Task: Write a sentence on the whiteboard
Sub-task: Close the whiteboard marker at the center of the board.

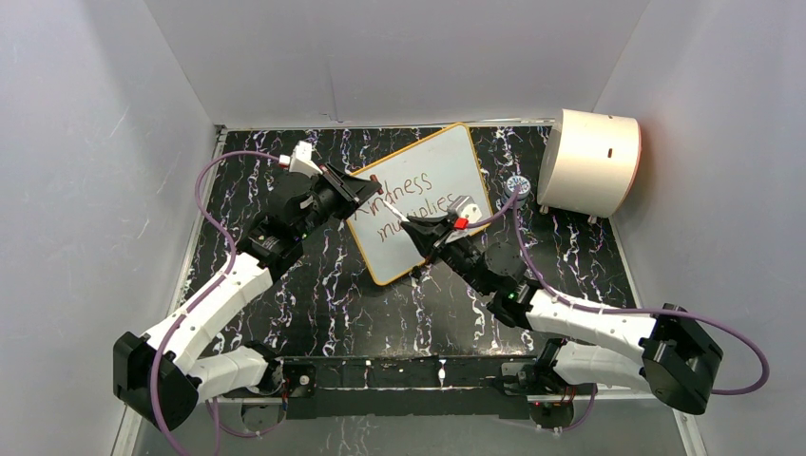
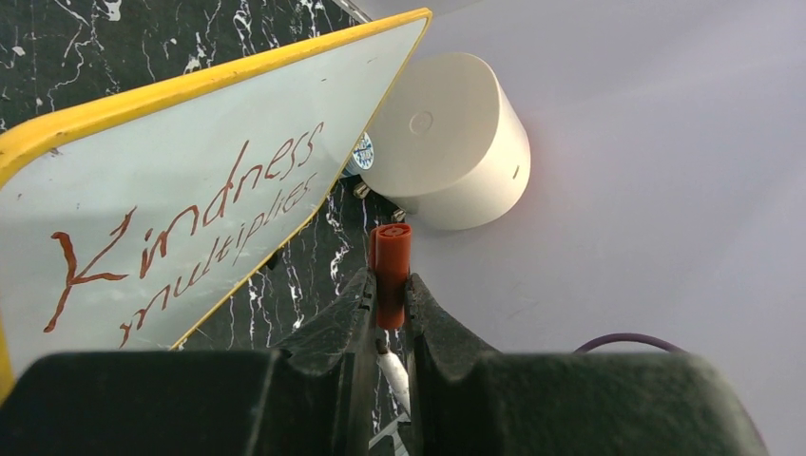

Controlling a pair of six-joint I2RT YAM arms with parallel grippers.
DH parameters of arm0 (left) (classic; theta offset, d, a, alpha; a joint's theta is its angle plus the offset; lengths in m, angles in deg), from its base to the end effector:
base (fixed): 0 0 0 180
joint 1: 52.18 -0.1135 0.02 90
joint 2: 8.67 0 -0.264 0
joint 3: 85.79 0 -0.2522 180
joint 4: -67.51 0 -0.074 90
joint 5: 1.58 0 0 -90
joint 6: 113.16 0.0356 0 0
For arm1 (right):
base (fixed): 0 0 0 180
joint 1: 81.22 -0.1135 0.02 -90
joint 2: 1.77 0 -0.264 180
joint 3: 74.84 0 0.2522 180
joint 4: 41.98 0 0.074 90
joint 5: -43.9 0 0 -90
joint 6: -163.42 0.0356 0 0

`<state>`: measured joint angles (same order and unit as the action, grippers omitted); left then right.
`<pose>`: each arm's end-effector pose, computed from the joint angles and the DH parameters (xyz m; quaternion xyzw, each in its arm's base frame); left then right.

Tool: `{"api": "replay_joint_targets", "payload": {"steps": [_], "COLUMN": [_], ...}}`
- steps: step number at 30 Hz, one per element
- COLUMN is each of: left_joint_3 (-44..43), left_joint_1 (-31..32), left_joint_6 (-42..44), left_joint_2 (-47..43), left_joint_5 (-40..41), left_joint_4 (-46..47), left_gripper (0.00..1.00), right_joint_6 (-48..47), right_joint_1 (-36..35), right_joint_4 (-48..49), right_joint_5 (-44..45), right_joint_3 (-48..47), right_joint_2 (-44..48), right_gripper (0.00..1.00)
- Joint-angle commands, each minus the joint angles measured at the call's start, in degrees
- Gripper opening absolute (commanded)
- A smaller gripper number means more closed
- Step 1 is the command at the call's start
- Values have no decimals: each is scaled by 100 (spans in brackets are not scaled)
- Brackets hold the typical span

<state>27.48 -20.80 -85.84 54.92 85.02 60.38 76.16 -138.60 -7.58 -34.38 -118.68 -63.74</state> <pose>0.2240 -0.1391 0.3561 -0.1777 0.7093 -0.5136 0.4488 0.1355 0.1983 0.2986 -0.2013 0.5677 0.3456 0.7195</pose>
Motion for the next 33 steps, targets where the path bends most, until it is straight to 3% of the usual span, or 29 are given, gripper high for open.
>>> {"api": "replay_joint_targets", "payload": {"steps": [1, 33], "left_joint_3": [-22, 24], "left_joint_1": [35, 127], "left_joint_6": [10, -30], "left_joint_2": [-49, -14], "left_joint_5": [-64, -162], "left_joint_4": [189, 224], "left_gripper": [0, 0], "right_joint_6": [-81, -43], "right_joint_1": [-29, -42], "right_joint_4": [415, 733], "right_joint_5": [138, 462], "right_joint_3": [-67, 10], "right_joint_2": [-5, -118], "right_gripper": [0, 0]}}
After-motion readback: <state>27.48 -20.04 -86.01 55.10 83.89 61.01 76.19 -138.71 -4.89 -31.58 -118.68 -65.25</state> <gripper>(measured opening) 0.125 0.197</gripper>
